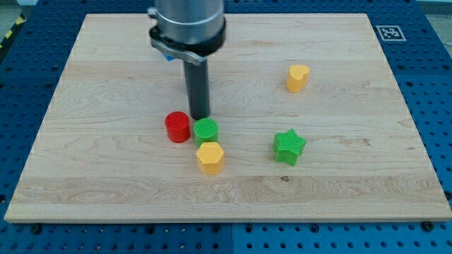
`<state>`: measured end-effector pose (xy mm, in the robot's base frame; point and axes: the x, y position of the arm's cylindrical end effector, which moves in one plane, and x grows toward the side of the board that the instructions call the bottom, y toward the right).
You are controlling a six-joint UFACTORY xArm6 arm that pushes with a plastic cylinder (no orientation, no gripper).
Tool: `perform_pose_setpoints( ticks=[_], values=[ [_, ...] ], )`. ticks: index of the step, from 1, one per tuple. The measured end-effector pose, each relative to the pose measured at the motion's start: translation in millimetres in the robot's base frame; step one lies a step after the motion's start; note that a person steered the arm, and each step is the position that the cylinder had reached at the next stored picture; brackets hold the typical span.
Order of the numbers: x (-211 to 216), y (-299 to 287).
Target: Push the blue triangle closer to the blue cube
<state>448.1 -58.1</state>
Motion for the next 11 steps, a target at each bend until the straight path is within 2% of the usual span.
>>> perform_pose_setpoints(
  ticks=[2, 3, 4, 5, 6, 8, 9, 11],
  values=[
    [-51.8, -20.8],
    [-58.2, -27.7],
    [-25.1, -13.5],
    [-23.5, 16.0],
    [-49.5, 20.4],
    [-66.9, -12.5],
    [-82.1, -12.4],
    [-84.1, 12.5]
  ],
)
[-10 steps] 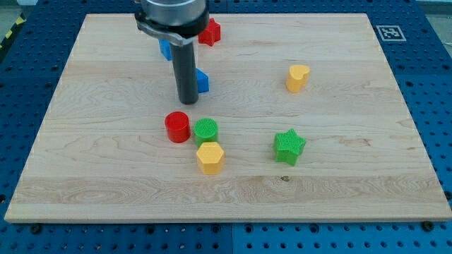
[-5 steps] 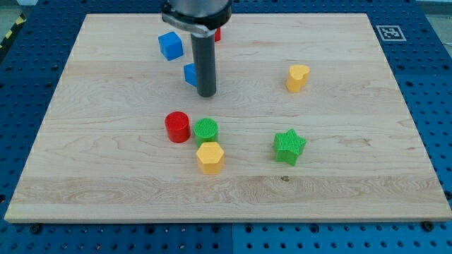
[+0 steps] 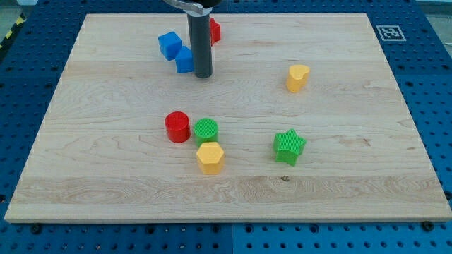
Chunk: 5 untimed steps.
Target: Push the blue triangle closer to the blue cube
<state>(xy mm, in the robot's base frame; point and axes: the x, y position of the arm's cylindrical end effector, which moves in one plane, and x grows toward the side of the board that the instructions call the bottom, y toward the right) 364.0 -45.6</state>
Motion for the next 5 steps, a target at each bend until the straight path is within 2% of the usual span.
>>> perform_pose_setpoints(
  ticks=[2, 3, 4, 5],
  values=[
    [-6.5, -39.1],
    [-23.9, -39.1],
    [-22.8, -39.1],
    [15.4, -47.8]
  ],
)
